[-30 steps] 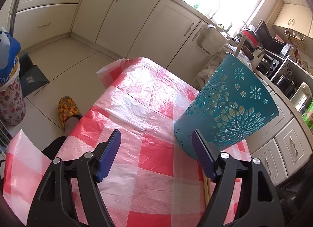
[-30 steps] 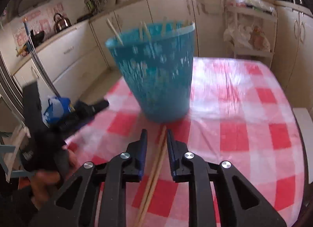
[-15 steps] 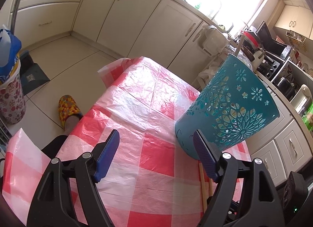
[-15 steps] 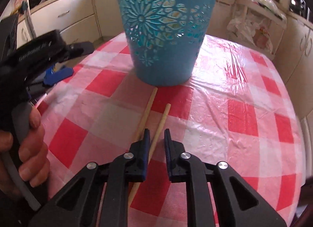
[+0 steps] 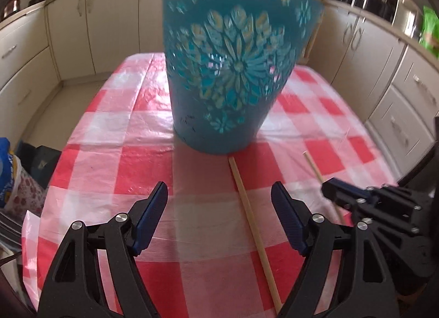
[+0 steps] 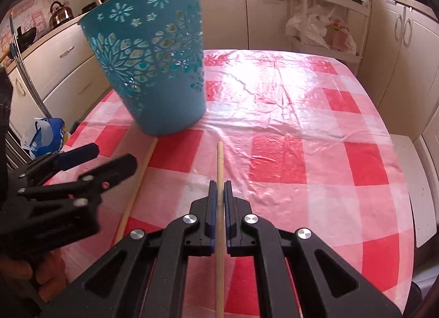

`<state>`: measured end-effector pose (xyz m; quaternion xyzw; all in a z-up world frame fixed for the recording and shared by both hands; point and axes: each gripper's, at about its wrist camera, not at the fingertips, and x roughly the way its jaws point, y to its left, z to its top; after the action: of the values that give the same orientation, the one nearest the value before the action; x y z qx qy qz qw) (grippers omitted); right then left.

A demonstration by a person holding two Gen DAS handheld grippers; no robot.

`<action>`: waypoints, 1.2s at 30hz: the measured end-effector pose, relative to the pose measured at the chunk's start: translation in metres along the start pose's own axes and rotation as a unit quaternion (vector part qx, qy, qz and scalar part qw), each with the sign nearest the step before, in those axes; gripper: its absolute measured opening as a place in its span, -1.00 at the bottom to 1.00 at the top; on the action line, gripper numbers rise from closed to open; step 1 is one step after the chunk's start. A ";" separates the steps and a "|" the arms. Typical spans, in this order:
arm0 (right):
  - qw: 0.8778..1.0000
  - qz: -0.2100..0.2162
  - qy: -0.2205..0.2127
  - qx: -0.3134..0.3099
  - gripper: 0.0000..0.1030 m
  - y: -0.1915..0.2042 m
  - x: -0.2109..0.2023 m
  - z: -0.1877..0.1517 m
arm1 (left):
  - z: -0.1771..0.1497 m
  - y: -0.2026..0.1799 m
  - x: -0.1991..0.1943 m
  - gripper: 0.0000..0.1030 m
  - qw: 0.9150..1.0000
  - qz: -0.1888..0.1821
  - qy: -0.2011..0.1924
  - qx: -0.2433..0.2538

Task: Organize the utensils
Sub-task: 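Close the right gripper on a wooden stick while the left gripper grasps the last stick, then lift the stick with the left gripper over the teal basket and open it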

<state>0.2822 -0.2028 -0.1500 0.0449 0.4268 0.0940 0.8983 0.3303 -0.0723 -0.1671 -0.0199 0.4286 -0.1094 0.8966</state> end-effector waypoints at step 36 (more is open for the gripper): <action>0.984 0.144 -0.031 0.100 -0.88 -0.023 -0.021 -0.008 | 0.003 0.016 -0.079 -0.90 0.986 -0.141 -0.063 0.069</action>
<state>0.2661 -0.2295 -0.1428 0.1988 0.3949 0.1780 0.8791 0.2875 -0.0405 -0.1068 -0.0255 0.3552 -0.2627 0.8967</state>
